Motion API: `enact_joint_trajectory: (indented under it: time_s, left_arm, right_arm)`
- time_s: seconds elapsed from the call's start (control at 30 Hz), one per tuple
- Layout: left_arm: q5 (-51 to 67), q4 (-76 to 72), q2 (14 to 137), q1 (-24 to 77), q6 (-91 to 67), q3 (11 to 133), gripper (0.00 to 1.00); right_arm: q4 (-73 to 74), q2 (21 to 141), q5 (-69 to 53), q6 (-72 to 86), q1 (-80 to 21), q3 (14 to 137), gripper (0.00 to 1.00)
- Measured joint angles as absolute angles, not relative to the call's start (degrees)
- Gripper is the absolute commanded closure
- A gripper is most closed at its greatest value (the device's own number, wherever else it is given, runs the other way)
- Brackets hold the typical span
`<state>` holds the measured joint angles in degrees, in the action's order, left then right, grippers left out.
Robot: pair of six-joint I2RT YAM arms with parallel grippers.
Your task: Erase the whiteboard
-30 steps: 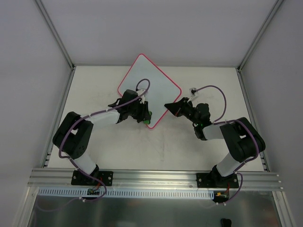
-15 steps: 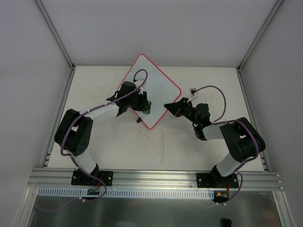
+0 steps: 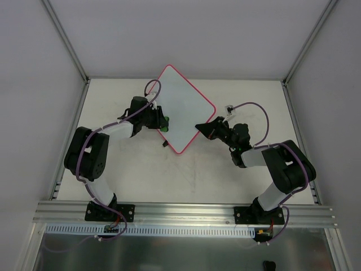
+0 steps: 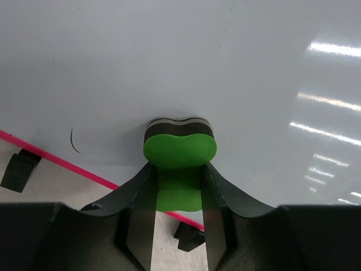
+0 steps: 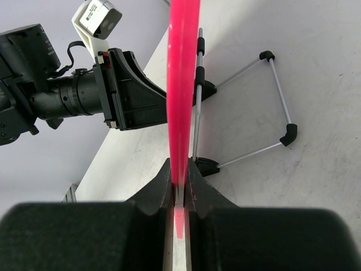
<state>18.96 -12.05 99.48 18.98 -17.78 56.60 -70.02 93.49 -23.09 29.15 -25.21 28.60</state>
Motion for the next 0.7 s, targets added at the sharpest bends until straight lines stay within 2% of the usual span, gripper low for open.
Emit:
enact_joint_trajectory:
  time_s: [0.33,0.7]
  left_arm:
    - [22.37,-14.83,102.3,14.46,-20.56,56.51,1.0]
    - [12.56,-20.23,100.92,14.04,-21.45,51.68,1.0]
  right_arm:
    - [-69.95,93.49,-22.81,29.41,-25.21,28.6,1.0]
    - [-70.02,93.49,-22.96,29.61,-25.19,28.6,1.0]
